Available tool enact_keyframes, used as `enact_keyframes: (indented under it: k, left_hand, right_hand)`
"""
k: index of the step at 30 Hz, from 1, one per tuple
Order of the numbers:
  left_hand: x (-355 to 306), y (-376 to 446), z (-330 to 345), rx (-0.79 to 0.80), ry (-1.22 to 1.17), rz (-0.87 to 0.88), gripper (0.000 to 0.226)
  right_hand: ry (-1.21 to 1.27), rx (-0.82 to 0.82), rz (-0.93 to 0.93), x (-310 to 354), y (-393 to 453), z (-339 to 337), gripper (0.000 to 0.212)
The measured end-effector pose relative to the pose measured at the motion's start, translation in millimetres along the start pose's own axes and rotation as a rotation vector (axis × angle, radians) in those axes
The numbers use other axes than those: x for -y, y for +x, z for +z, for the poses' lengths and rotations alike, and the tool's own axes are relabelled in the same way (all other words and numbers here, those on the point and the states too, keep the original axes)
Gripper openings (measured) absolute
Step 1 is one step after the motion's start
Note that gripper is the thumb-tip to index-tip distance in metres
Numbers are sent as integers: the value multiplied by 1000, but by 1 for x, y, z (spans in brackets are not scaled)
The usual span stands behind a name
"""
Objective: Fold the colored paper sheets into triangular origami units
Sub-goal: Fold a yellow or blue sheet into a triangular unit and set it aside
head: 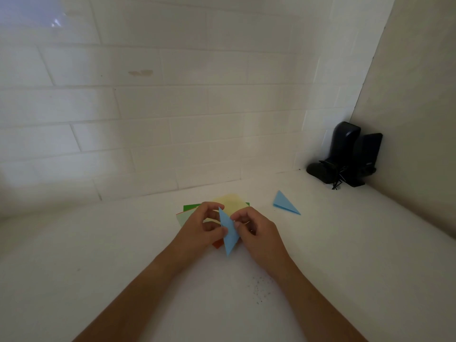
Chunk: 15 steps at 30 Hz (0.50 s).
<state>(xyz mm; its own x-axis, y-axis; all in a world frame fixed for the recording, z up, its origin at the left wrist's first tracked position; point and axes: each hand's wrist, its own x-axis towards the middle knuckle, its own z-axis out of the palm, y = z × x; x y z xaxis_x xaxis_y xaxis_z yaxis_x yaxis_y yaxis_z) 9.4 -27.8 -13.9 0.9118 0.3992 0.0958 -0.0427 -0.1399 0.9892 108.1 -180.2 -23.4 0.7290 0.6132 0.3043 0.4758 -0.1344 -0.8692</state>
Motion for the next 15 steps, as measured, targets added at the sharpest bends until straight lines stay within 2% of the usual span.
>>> enact_keyframes:
  k: [7,12,15]
  left_hand:
    - [7,4,-5,-79,27,16,35]
    - [4,2,-5,-63,41,30,30]
    - [3,1,-5,-53,59,39,30]
  right_hand:
    - [33,5,10,0,0,1,4]
    - [22,53,5,4,-1,2,25]
    - [4,34,-14,3,-1,2,10]
